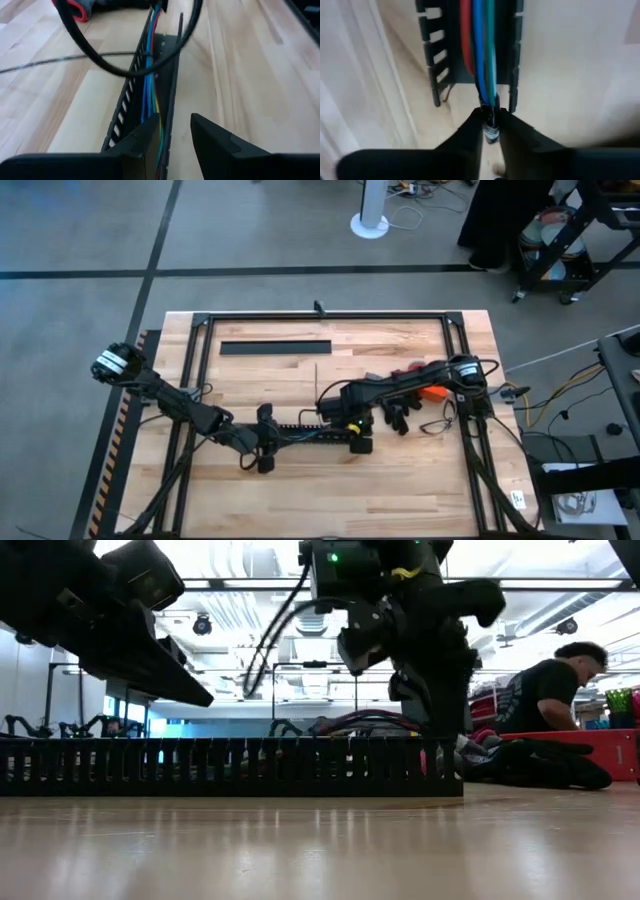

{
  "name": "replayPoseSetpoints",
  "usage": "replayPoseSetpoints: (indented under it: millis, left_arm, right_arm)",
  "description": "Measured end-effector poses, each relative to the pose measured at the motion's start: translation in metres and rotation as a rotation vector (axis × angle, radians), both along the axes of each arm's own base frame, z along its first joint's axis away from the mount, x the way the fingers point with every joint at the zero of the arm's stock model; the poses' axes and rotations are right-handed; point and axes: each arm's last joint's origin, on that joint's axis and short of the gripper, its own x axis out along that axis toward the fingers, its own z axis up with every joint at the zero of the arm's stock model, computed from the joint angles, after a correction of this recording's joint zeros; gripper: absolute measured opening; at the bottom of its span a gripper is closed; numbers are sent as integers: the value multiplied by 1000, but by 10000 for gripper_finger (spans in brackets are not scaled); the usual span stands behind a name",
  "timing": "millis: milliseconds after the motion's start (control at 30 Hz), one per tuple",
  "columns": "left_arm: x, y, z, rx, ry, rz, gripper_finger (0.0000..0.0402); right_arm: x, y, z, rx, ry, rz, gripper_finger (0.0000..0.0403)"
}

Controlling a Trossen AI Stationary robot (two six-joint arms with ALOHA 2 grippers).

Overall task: Ziptie cables
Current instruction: Put the colored zip-tied cables into the black cable duct

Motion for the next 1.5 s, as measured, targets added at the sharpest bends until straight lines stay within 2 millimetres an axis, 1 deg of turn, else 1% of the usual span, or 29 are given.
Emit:
replayPoseSetpoints:
  millis: [200, 267, 333, 400, 467, 533, 633, 700, 733, 833, 900, 1033, 1167, 1267, 1367, 1500]
  left_arm:
    - [-2, 1, -1, 11, 21, -1, 98]
    - [-2, 1, 0, 11, 22, -1, 98]
    - [-3, 2, 1, 14, 22, -3, 98]
    - [-4, 2, 3, 20, 17, -9, 98]
    - [-5, 2, 8, 26, 0, -18, 98]
    - [-6, 3, 16, 34, -12, -26, 98]
    - [-10, 3, 32, 28, -50, -41, 98]
    - [-15, 4, 42, 13, -81, -48, 98]
    - [-17, 5, 47, 4, -96, -51, 98]
    - [-26, 9, 56, -16, -108, -56, 98]
    - [-32, 12, 60, -17, -103, -53, 98]
    - [-42, 17, 67, -46, -102, -38, 98]
    - [-52, 23, 71, -63, -81, -18, 96]
    - [-57, 26, 68, -77, -41, 8, 89]
    - [-58, 27, 59, -78, -22, 16, 80]
    - [-52, 26, 49, -71, -40, 19, 71]
  right_arm:
    - [-1, 2, -2, -8, 2, -4, 141]
    - [-1, 4, 1, -10, 9, -13, 171]
    - [0, 6, 10, -28, 14, -7, 188]
    - [5, 9, 24, -93, -45, 9, 193]
    - [13, 13, 38, -150, -126, 30, 189]
    - [22, 16, 46, -208, -230, 61, 177]
    - [35, 14, 44, -224, -354, 73, 148]
    - [41, 6, 39, -213, -387, 10, 124]
    - [42, -1, 35, -181, -385, -25, 113]
    - [47, -17, 31, -99, -390, -149, 99]
    - [48, -28, 31, -88, -388, -251, 101]
    - [53, -46, 21, -9, -397, -337, 124]
    - [65, -52, 10, 30, -461, -358, 143]
    - [68, -55, 2, 11, -465, -380, 139]
    - [68, -57, 0, -14, -452, -404, 111]
    - [67, -55, 0, -4, -442, -406, 58]
